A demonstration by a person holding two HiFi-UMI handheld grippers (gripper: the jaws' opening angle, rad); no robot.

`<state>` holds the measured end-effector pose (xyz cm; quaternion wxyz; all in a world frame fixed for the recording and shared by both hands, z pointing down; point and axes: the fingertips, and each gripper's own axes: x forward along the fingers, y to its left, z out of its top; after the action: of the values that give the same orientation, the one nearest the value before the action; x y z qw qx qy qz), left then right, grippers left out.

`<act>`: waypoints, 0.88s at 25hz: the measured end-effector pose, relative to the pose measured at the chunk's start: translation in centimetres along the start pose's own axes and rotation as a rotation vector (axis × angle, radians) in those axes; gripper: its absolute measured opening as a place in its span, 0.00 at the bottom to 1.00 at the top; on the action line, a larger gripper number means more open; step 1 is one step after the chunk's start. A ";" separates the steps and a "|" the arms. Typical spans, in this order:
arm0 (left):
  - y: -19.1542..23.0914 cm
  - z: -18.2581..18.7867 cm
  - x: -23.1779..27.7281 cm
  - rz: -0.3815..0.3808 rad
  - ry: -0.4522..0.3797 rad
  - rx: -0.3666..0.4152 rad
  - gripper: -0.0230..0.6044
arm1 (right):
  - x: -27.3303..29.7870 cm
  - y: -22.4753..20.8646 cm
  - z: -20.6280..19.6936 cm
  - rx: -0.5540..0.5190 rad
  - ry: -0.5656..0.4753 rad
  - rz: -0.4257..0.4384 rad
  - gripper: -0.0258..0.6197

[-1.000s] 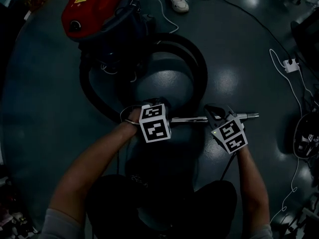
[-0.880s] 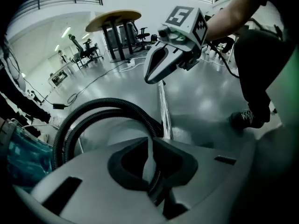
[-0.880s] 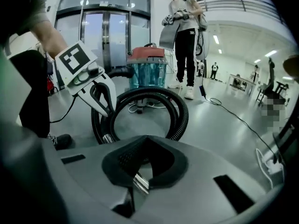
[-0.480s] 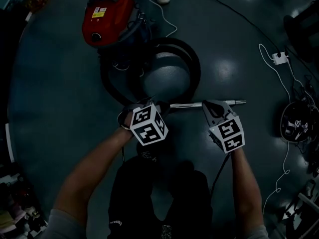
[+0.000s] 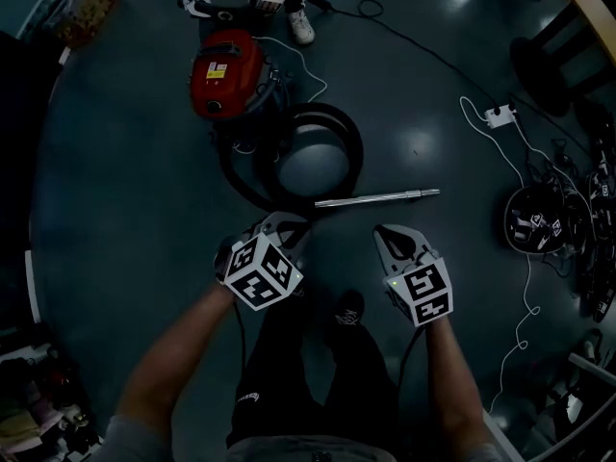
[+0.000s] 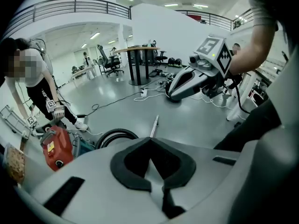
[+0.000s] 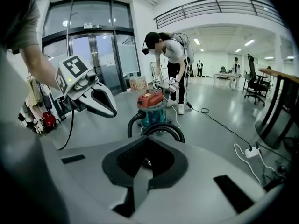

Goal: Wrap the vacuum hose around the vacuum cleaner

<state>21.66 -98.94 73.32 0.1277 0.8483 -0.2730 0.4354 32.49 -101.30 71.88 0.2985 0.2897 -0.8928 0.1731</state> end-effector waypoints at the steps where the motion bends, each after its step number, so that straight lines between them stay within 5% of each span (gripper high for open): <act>1: -0.9 0.7 -1.7 0.003 -0.001 -0.012 0.05 | -1.7 0.8 0.8 0.002 -0.003 0.001 0.05; 13: -12.3 8.2 -18.4 0.026 -0.085 -0.097 0.05 | -19.3 7.4 12.2 -0.087 -0.158 -0.027 0.04; 22: -13.7 15.9 -28.9 0.089 -0.387 -0.187 0.05 | -27.2 14.8 18.3 0.031 -0.338 -0.048 0.05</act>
<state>26.58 -84.76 40.92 0.1315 0.8875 -0.3689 0.2427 33.19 -87.45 38.65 0.1437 0.3403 -0.9203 0.1288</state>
